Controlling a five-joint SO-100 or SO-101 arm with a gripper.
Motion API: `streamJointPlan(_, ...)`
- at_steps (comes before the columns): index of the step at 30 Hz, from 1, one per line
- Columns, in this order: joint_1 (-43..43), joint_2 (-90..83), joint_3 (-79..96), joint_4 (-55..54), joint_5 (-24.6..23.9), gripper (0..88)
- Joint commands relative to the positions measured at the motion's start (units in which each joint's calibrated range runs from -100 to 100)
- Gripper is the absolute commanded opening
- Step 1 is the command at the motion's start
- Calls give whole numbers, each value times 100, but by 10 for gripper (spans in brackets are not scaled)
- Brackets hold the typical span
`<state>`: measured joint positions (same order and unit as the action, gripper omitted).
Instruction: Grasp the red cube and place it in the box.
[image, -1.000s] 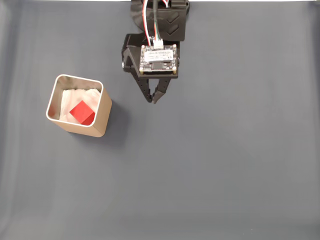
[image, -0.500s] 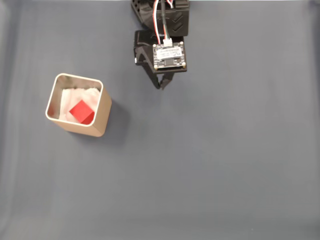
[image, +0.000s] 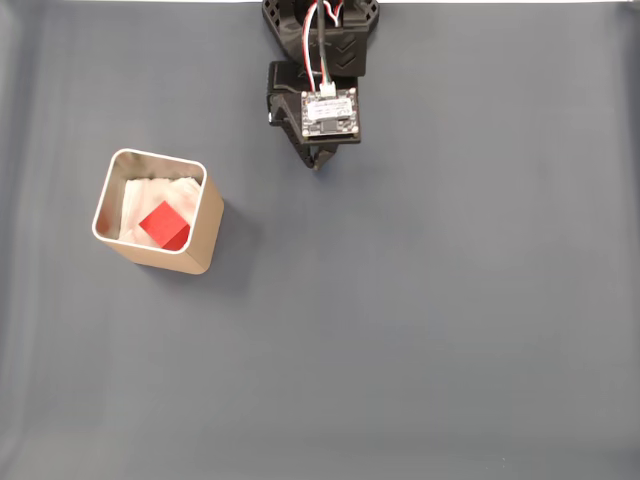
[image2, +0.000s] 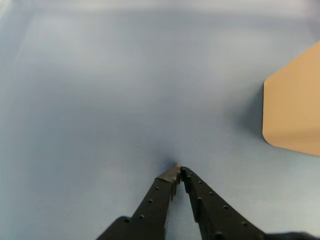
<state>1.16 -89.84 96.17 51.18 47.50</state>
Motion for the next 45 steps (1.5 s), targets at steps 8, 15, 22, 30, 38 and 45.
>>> streamJointPlan(8,235,-471,364,385,15,2)
streamJointPlan(15,235,-878,364,1591,-29,2)
streamJointPlan(22,114,-1008,364,2133,-117,2)
streamJointPlan(30,107,-1008,364,2519,-68,8)
streamJointPlan(38,107,-1008,364,2519,-78,8)
streamJointPlan(45,107,-1008,364,2519,-78,8)
